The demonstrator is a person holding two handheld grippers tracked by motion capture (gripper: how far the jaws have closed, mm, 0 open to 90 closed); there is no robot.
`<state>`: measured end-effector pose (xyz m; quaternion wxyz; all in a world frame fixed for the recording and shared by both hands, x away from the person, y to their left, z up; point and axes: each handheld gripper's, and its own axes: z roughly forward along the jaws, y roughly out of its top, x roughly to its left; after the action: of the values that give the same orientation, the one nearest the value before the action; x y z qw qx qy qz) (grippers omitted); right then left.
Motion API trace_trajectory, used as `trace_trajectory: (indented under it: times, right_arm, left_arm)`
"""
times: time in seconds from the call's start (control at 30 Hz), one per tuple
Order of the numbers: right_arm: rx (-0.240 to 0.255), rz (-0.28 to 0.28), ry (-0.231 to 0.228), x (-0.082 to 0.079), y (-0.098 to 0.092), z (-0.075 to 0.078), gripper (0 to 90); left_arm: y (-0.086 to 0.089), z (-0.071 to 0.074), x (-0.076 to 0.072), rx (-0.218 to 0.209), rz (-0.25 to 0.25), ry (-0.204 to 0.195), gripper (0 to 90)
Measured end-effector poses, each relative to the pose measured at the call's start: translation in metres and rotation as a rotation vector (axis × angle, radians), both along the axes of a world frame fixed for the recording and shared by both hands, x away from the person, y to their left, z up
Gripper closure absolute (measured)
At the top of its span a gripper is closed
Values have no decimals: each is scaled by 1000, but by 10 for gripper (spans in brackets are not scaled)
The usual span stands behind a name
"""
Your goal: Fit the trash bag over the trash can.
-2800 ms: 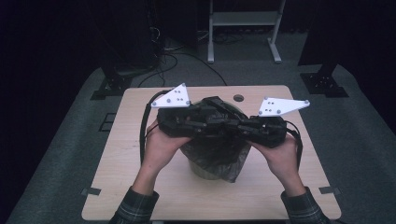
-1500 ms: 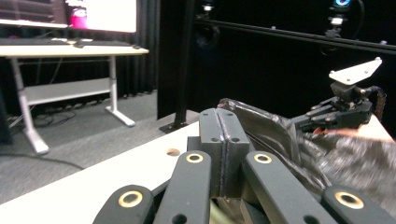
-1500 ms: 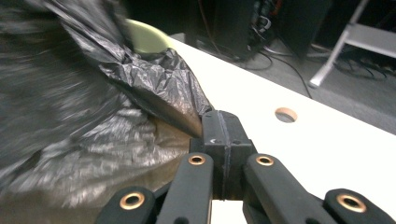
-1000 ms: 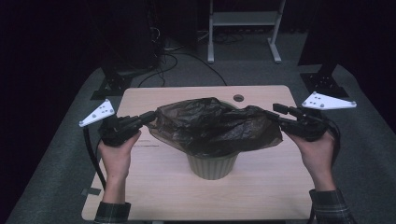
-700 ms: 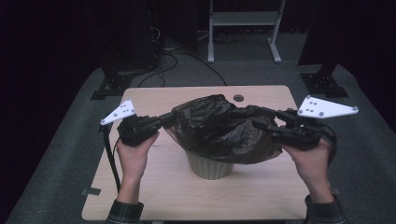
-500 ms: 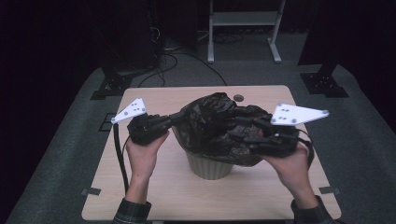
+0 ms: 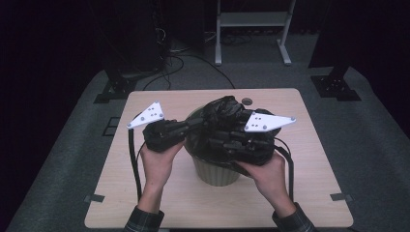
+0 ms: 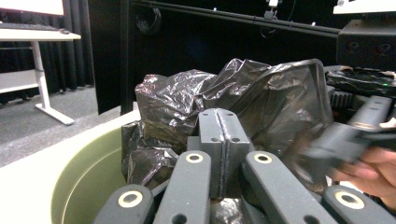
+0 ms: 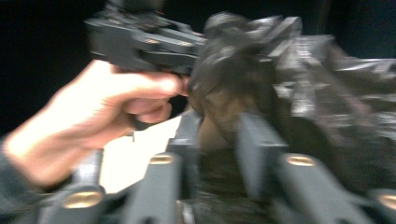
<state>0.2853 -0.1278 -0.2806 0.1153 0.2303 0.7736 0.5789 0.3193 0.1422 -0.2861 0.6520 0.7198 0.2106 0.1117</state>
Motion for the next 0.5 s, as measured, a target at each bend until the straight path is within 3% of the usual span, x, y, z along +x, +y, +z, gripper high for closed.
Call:
trace_trajectory:
  times: [0.03,0.1,0.27,0.4,0.5]
  right_arm:
    - [-14,-13,-5,1,-1,0,888]
    - [-39,-63,-16,4,-8,-1,900]
    - [-5,-130,3,12,-32,-1,900]
    - [-22,-187,-29,13,-43,3,900]
    - [-14,-215,-23,20,-52,6,900]
  left_arm:
    - [0,0,0,0,0,0,895]
    - [10,-1,2,5,26,2,895]
    - [19,-1,2,-10,32,6,895]
    - [20,-2,2,14,53,10,868]
    - [24,-4,1,-20,73,27,697]
